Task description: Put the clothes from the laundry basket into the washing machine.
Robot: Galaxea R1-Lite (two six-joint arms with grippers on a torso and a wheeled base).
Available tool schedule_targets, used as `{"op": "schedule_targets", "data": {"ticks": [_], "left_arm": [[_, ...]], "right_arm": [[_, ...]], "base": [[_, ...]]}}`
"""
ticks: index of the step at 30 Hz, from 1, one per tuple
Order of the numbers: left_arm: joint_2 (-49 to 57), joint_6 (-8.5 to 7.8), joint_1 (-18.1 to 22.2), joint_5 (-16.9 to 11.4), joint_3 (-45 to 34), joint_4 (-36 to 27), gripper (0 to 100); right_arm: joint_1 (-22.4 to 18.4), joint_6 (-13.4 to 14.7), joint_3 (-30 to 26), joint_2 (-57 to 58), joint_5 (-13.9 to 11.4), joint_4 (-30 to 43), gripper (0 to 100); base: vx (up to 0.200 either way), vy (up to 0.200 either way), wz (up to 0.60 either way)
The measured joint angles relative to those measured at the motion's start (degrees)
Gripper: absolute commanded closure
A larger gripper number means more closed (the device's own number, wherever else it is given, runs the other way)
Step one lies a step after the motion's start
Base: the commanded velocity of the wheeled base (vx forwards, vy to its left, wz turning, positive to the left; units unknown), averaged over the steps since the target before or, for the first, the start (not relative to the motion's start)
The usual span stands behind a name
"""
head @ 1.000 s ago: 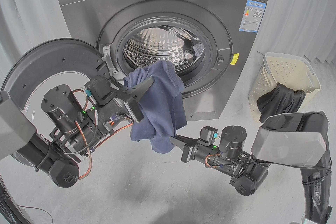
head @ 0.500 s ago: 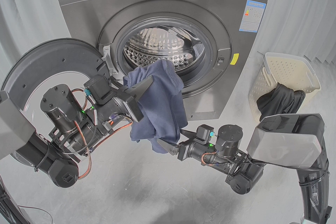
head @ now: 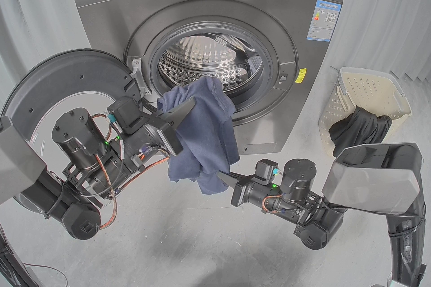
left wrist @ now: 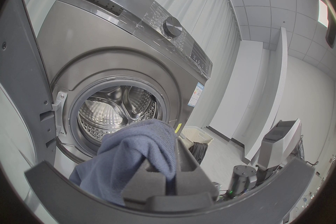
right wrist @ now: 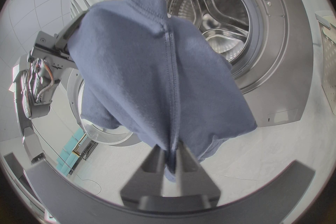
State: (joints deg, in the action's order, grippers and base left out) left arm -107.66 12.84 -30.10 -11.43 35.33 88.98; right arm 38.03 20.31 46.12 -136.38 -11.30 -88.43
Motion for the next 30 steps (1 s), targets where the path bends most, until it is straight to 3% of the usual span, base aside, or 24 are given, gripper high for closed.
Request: {"op": "schedule_targets", "data": {"ticks": [9, 13, 17, 30], "left_arm": [[-0.74, 0.33, 1.44, 0.02, 0.0, 0.0, 100], [-1.17, 0.35, 1.83, 0.11, -0.09, 0.0, 100], [-1.44, 0.4, 2.01, 0.22, -0.35, 0.0, 100], [-2.96, 0.21, 2.79, 0.35, -1.76, -0.02, 100]], "right_arm": [[-1.24, -1.21, -11.25, 10.44, 0.09, 0.09, 100], [-2.67, -5.12, -15.73, 15.62, 0.77, 0.13, 100], [-4.47, -6.94, -16.87, 18.19, 3.25, 0.09, 100], [-6.67, -7.64, -15.25, 26.34, 4.79, 0.27, 100]], "base": [[0.0, 0.0, 0.0], [0.0, 0.0, 0.0], [0.0, 0.0, 0.0], [0.0, 0.0, 0.0]]}}
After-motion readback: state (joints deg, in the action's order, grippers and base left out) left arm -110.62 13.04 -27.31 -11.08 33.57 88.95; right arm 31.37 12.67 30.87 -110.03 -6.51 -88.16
